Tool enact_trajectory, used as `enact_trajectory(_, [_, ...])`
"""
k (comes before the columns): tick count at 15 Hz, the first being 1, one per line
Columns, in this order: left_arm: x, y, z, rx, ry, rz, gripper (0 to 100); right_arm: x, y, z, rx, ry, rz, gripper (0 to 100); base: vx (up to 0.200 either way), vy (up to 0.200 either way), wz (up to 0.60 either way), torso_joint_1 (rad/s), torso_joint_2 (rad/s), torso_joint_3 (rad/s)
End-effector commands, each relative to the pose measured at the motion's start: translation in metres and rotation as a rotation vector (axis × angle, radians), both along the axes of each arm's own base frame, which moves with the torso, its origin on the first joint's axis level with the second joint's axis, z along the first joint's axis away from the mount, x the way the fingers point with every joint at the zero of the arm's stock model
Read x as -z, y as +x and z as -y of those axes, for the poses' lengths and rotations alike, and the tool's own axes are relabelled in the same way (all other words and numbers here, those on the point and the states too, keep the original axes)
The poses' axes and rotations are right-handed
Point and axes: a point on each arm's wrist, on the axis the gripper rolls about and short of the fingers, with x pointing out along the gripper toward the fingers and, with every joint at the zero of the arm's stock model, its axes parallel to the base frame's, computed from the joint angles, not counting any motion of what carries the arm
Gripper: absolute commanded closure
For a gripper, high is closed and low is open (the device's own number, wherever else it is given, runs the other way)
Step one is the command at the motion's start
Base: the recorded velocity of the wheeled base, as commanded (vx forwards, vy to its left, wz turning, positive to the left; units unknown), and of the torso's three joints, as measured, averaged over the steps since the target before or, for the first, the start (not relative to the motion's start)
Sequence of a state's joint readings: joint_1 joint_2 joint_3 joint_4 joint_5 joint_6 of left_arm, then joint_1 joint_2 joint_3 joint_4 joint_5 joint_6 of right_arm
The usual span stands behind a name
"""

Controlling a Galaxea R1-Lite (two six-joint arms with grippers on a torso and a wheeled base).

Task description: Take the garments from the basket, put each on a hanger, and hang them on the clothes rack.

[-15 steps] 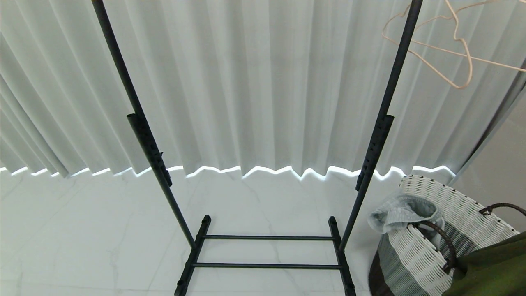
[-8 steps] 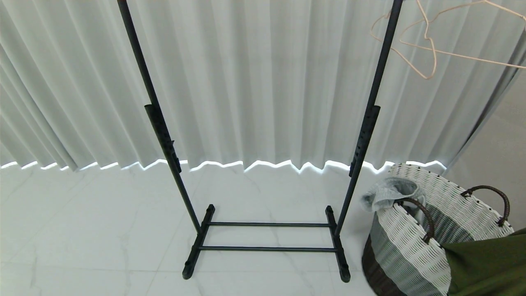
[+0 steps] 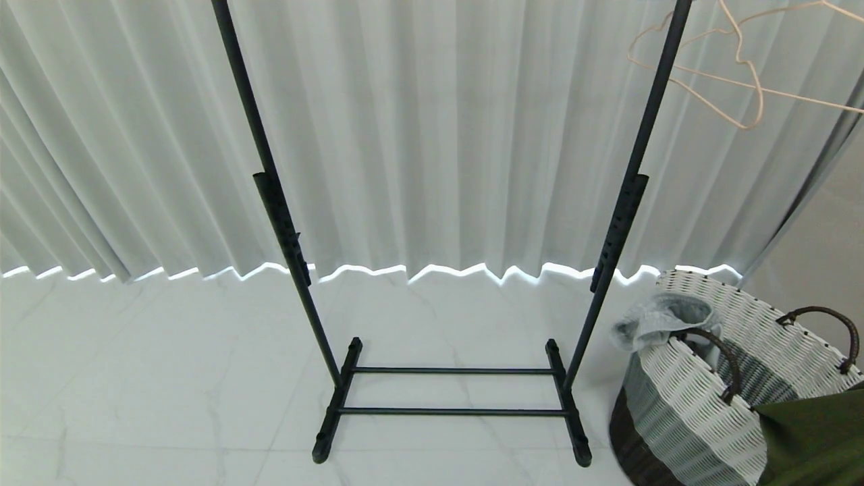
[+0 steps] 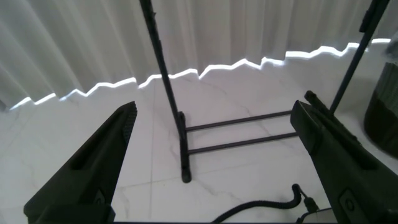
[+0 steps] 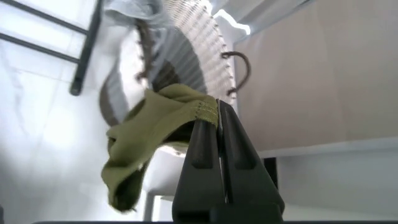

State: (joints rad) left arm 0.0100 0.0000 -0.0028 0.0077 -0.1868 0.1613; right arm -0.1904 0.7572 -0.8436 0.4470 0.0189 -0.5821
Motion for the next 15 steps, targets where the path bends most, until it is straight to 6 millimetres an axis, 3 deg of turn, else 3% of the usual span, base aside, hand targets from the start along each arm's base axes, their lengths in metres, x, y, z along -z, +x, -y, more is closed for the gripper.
enact_trajectory(1, [0.000, 0.000, 0.000, 0.000, 0.000, 0.000, 0, 0.000, 0.002, 0.000, -0.001, 0.001, -0.006, 100, 0.000, 0.000, 0.00, 0.000, 0.00, 0.000])
enact_trajectory(3, [0.000, 0.000, 0.000, 0.000, -0.011, -0.002, 0, -0.001, 0.002, -0.001, -0.029, 0.007, -0.003, 100, 0.000, 0.000, 0.00, 0.000, 0.00, 0.000])
enact_trajectory(11, [0.000, 0.000, 0.000, 0.001, -0.015, -0.002, 0, -0.025, -0.002, -0.022, -0.519, 0.202, -0.012, 100, 0.000, 0.000, 0.00, 0.000, 0.00, 0.000])
enact_trajectory(14, [0.000, 0.000, 0.000, 0.001, -0.032, -0.001, 0, -0.039, 0.001, -0.027, -0.586, 0.250, 0.004, 100, 0.000, 0.000, 0.00, 0.000, 0.00, 0.000])
enact_trajectory(15, [-0.019, -0.003, 0.000, 0.030, -0.061, 0.053, 0, -0.046, 0.004, -0.028, -0.595, 0.251, 0.016, 100, 0.000, 0.000, 0.00, 0.000, 0.00, 0.000])
